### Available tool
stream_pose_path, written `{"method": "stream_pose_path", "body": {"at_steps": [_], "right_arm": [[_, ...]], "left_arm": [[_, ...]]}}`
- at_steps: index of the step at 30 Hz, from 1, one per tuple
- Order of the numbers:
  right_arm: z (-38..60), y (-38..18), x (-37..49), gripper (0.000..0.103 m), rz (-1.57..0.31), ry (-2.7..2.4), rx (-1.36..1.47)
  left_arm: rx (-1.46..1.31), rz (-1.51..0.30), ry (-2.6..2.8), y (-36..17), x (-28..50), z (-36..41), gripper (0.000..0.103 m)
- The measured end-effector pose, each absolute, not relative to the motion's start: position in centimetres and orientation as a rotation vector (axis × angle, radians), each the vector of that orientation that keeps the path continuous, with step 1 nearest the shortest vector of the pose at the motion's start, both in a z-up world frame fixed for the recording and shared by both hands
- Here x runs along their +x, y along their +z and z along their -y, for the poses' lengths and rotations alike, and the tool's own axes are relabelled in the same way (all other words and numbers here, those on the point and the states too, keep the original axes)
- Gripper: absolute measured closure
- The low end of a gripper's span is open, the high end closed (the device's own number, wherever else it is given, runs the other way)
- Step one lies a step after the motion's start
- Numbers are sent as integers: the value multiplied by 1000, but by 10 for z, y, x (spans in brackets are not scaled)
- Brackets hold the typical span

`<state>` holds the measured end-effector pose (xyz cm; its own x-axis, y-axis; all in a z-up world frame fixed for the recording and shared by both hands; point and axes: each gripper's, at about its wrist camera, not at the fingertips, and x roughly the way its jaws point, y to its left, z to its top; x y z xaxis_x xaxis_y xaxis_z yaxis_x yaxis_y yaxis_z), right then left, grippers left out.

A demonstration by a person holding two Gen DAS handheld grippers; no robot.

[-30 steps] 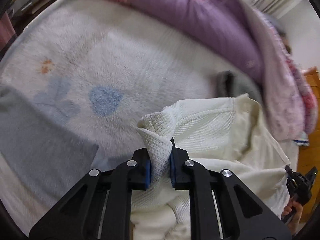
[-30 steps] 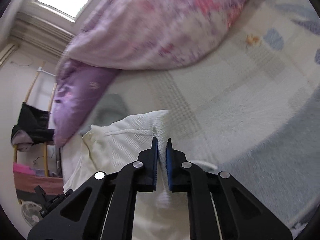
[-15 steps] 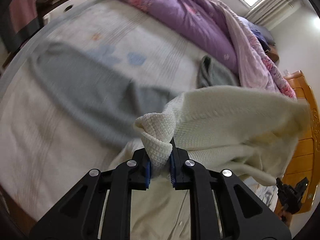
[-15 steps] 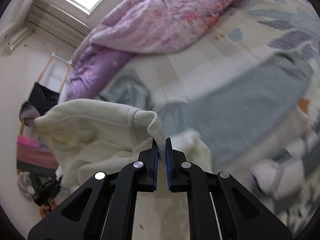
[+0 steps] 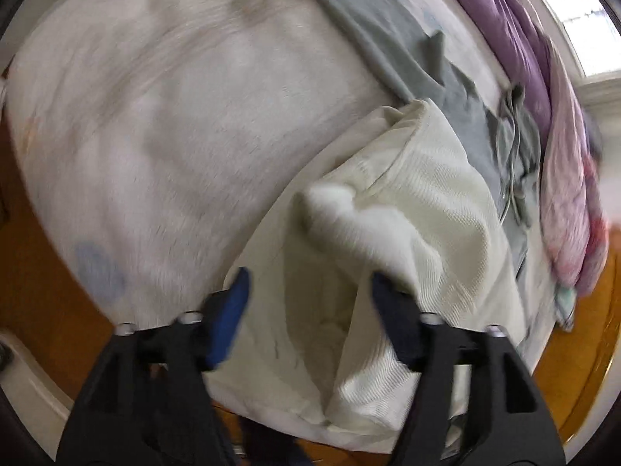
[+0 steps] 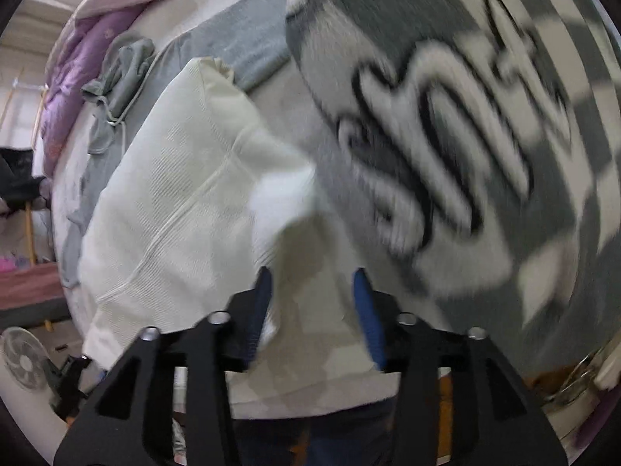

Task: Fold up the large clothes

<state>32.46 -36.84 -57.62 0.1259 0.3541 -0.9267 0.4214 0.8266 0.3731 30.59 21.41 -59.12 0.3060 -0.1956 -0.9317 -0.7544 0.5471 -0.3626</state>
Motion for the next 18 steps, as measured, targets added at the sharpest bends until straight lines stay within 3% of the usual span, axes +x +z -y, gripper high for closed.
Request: {"method": "stream_pose_path", "body": {"at_steps": [7, 12, 13, 14, 15, 16, 17, 18], "right_arm": [[341, -598, 307, 48, -1415, -70, 874], [328, -624, 309, 48, -1401, -173, 927], [322, -625, 314, 52, -1398, -165, 898], [317, -624, 319, 73, -1392, -159, 855], [311, -621, 323, 80, -1391, -169, 787], [308, -619, 325, 94, -1392, -176, 744], [308, -615, 324, 99, -1372, -165, 739], [309, -612, 323, 99, -1362, -163, 739]], "left_arm": [[-1007, -1105, 323, -581, 291, -198, 28], [-1000, -1110, 285, -598, 316, -195, 27], [-976, -1140, 306, -606, 322, -195, 28], [-951, -1165, 334, -612, 325, -196, 36], [-935, -1179, 336, -618, 326, -196, 51], [-914, -1199, 330, -622, 327, -195, 86], [-900, -1220, 317, -624, 327, -194, 98], [-895, -1216, 316, -623, 322, -194, 98]]}}
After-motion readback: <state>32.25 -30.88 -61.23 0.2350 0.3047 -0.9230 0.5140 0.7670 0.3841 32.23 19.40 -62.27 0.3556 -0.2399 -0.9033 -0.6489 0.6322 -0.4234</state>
